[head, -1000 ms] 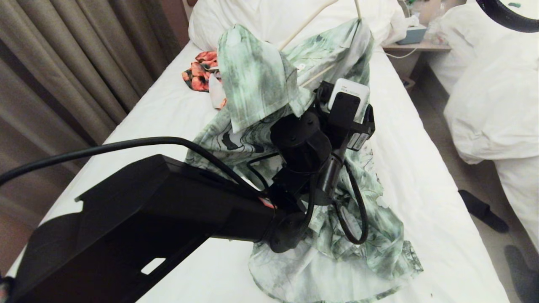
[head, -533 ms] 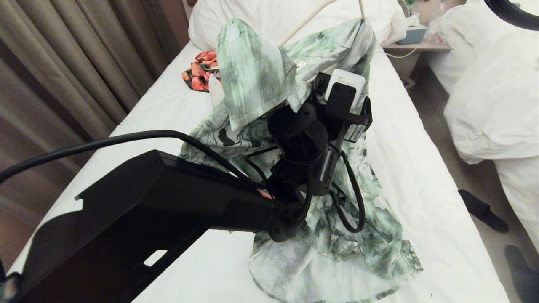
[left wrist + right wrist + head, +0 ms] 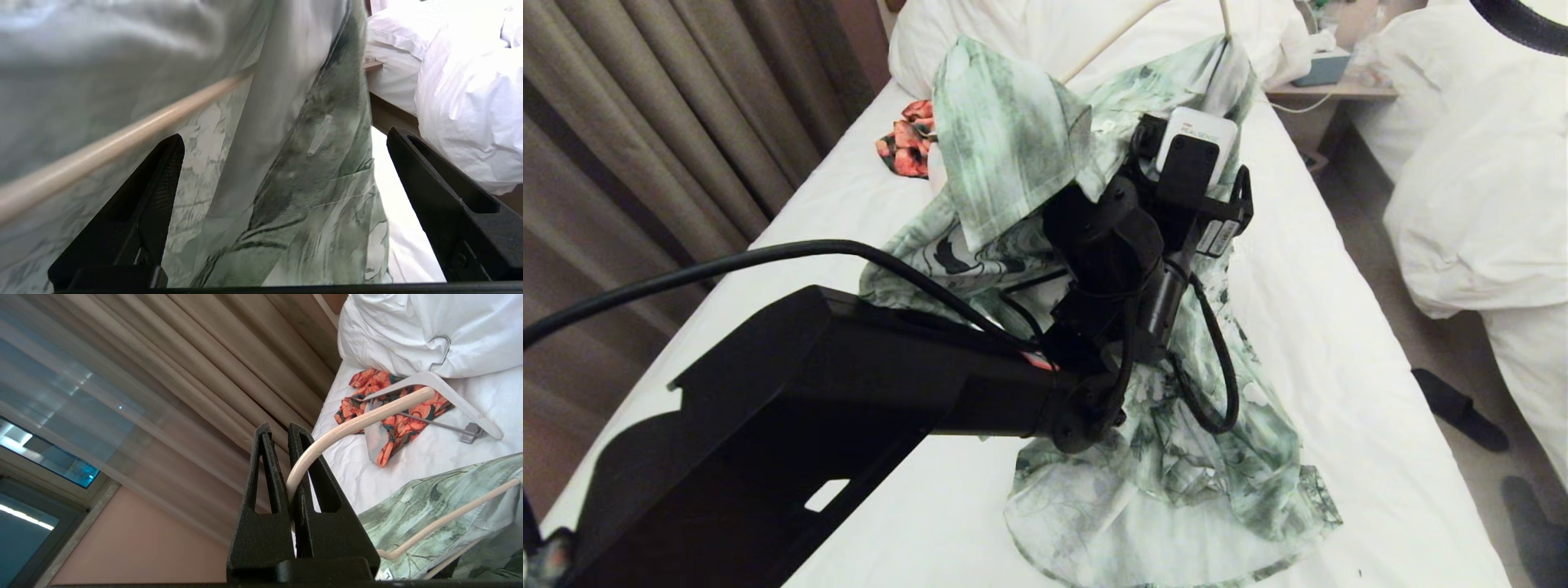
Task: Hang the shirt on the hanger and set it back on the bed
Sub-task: Take the clothes hanger out of the clothes
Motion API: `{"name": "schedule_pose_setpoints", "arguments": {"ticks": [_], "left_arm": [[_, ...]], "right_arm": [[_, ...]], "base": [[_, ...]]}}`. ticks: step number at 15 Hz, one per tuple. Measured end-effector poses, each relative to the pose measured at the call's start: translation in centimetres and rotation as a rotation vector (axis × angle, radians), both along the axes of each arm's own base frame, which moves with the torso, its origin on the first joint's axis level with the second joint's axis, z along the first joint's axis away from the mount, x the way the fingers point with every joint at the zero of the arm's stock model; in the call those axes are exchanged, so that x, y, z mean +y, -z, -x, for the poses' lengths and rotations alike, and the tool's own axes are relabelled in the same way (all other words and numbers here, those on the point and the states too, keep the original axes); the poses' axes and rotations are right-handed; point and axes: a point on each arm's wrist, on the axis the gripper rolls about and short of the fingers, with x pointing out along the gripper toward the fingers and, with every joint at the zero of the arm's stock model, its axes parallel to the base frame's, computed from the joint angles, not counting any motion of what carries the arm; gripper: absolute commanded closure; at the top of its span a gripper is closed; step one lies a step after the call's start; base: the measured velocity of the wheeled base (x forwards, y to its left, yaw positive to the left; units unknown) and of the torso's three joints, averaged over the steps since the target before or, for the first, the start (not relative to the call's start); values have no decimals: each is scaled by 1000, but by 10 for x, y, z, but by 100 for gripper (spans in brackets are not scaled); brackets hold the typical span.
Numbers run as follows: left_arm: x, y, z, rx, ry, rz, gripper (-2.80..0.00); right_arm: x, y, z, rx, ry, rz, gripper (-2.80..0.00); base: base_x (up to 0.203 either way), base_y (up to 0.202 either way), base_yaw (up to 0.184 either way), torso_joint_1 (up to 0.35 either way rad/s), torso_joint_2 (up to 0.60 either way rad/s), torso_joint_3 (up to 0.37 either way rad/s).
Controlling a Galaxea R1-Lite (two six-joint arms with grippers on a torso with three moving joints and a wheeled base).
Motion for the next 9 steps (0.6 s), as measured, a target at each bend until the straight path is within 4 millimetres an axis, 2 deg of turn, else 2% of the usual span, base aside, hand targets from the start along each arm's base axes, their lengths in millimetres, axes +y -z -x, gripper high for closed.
{"name": "schedule_pose_setpoints", "arguments": {"ticks": [1,9], "left_arm": [[0,0,0,0,1,0,0],[0,0,0,-2,0,3,0]], "right_arm": [[0,0,0,-2,-5,1,0],[0,-1,1,-3,-8,0,0]], "base": [[0,0,0,0,0,0],[0,0,0,0,0,0]]}}
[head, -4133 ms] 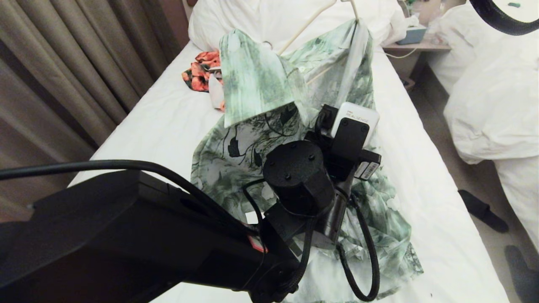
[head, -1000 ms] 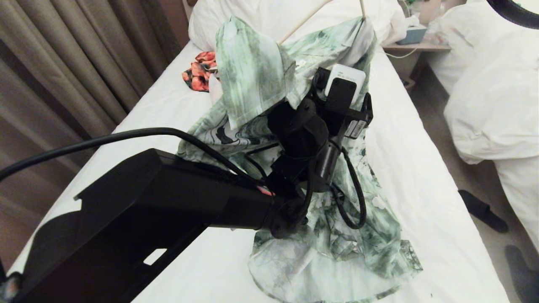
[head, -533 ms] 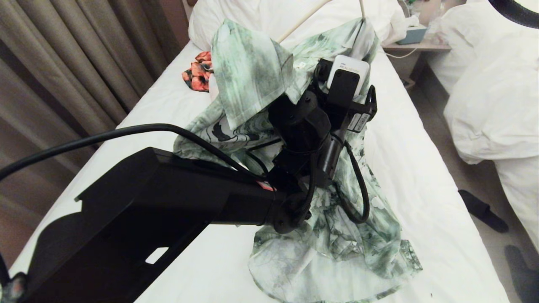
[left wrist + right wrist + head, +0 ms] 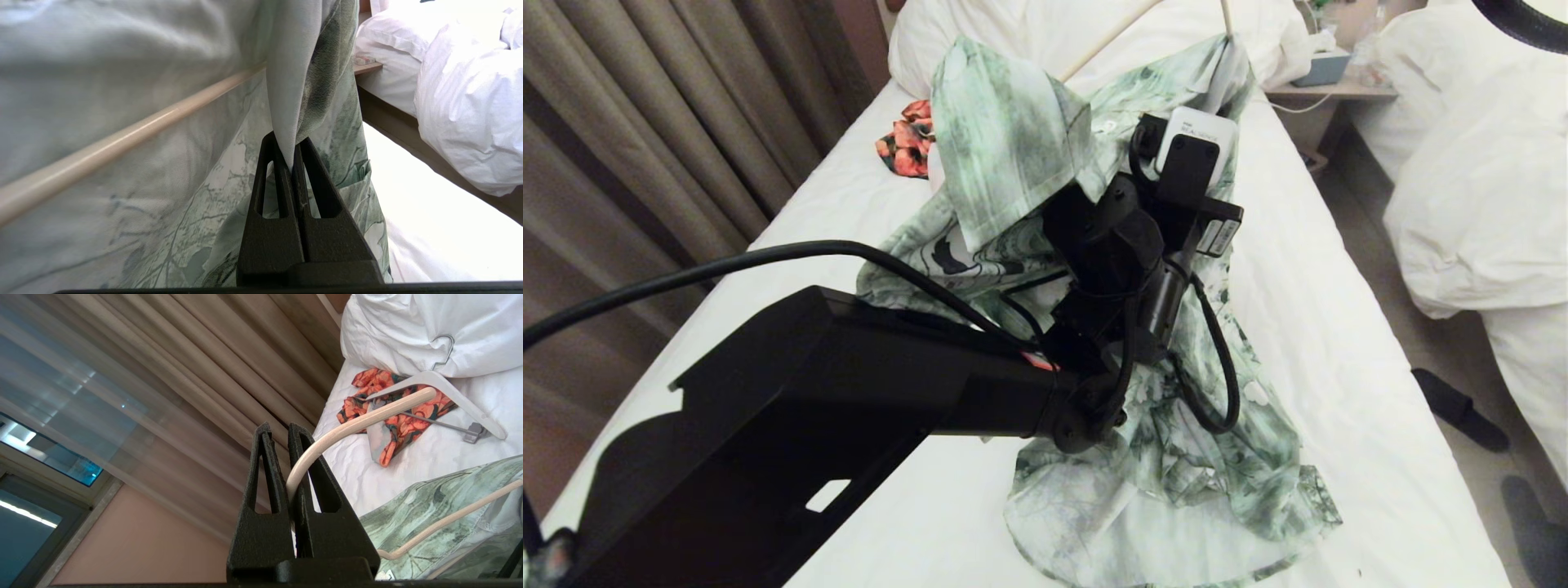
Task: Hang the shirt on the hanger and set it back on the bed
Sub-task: Take the clothes hanger out of the clothes
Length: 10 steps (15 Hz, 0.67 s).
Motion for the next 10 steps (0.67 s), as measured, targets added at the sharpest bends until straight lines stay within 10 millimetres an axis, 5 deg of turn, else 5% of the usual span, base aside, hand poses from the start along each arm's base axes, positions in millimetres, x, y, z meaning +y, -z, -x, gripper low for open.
{"name": "schedule_pose_setpoints", "arguments": {"ticks": [10], "left_arm": [[17,-13,4,-25,-42,94,0]], "right_arm": [[-7,-1,-5,-2,31,-3,0]], "base": [[0,0,0,0,0,0]]}}
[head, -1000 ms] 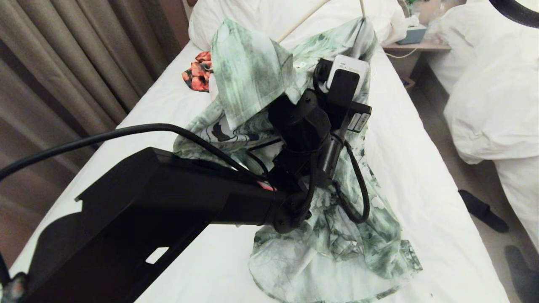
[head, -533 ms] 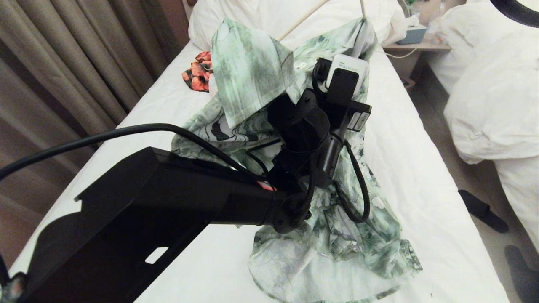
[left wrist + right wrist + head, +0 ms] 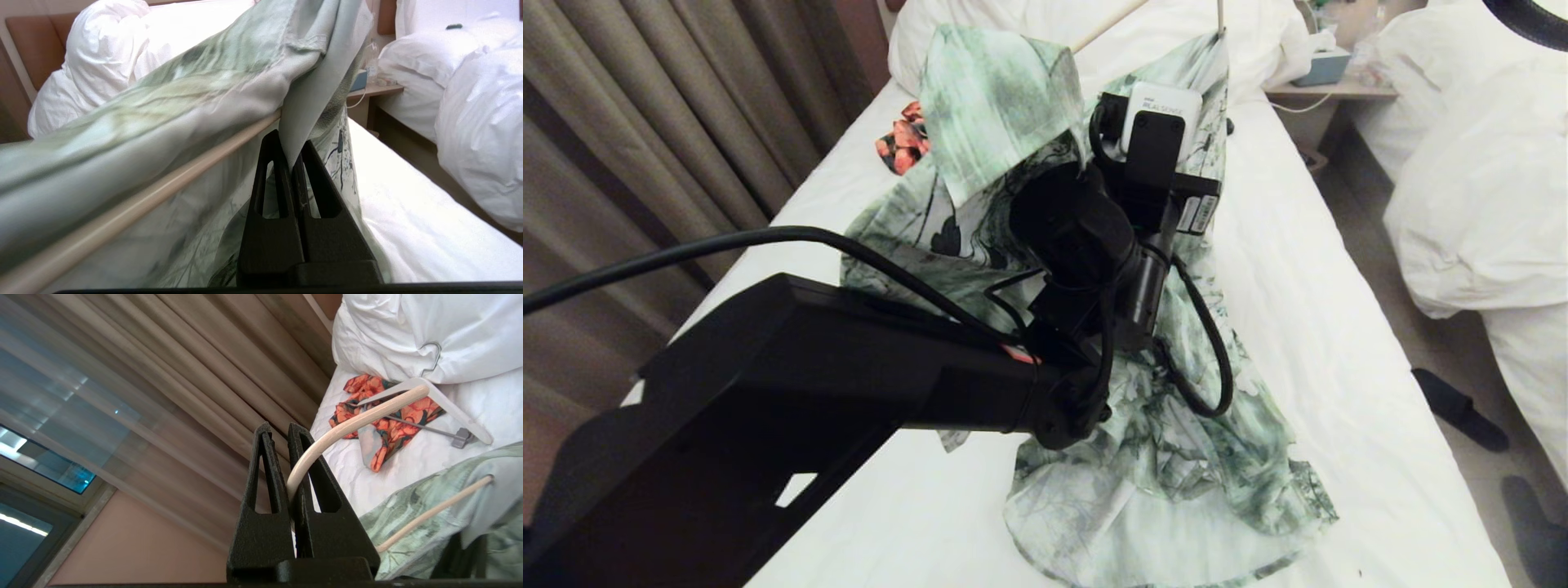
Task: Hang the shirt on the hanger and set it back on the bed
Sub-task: Take the clothes hanger out of the clothes
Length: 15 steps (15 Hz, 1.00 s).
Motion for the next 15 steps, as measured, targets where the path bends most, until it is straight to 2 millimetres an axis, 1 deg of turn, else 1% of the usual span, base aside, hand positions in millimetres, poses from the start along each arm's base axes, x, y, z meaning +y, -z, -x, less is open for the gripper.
{"name": "schedule_pose_setpoints", "arguments": {"ticks": [4,7,11,15], "left_arm": [[9,-11,3,-16,-15,47,0],[14,-19,10,-10,-35,75,0],[12,-18,23,7,-19,68,0],[12,-18,27,14,-17,66,0]], "right_arm": [[-6,-2,-2,-8,16,-3,0],[-11,-3,-5,-14,38,-6,0],[-16,-4,-10,-25,51,-4,0],[-20,-4,-13,-26,67,-4,0]], "base": [[0,0,0,0,0,0],[0,0,0,0,0,0],[0,0,0,0,0,0],[0,0,0,0,0,0]]}}
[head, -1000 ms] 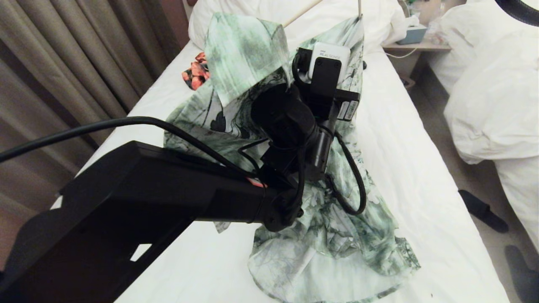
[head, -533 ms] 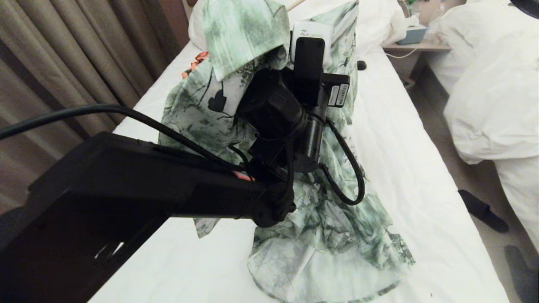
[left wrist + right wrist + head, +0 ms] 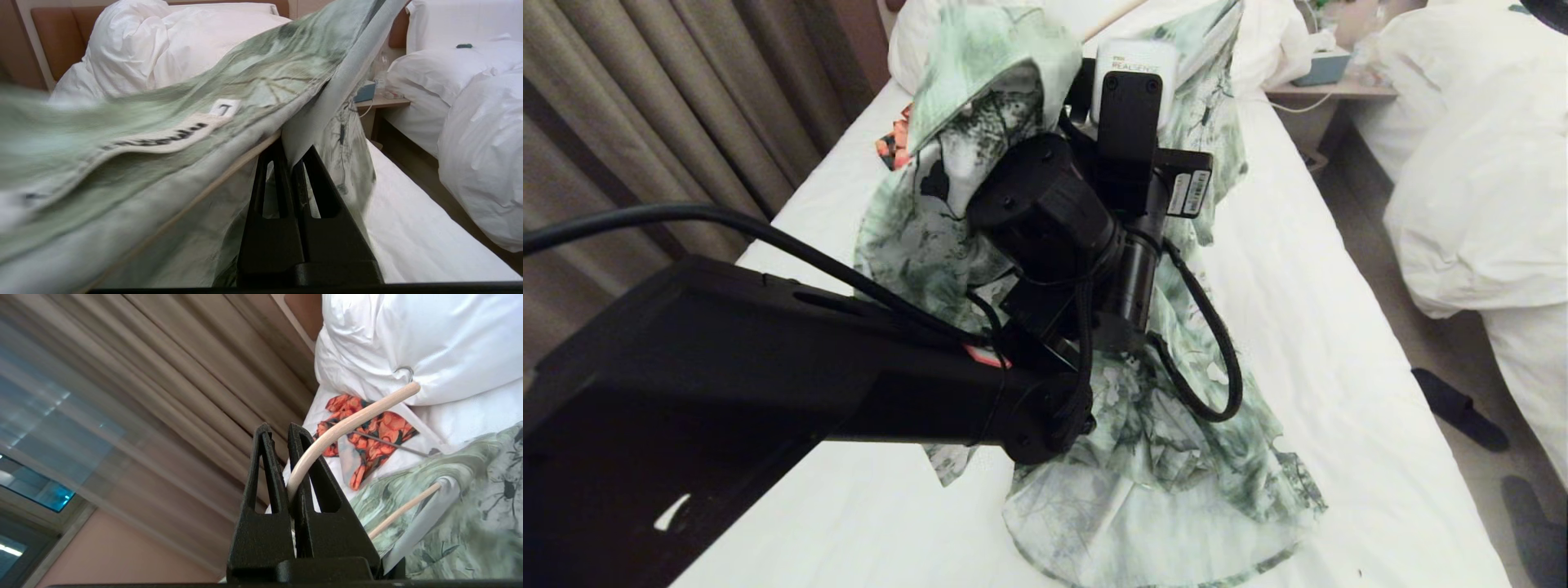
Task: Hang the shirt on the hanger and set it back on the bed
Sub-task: Take the clothes hanger out of the clothes
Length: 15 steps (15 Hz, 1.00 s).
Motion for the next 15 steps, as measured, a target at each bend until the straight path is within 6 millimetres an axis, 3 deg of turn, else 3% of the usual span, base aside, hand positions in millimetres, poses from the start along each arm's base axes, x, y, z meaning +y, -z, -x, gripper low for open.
{"name": "schedule_pose_setpoints", "arguments": {"ticks": [1,2,15], "left_arm": [[0,-1,1,0,3,0,0],[-1,-1,2,0,5,0,-280],[-11,0,20,21,53,-40,-280]], "right_arm": [[0,0,0,0,1,0,0],[0,0,0,0,2,0,0],[-4,-1,-1,-4,11,-1,0]], "base": [[0,0,0,0,0,0],[0,0,0,0,0,0],[0,0,0,0,0,0]]}}
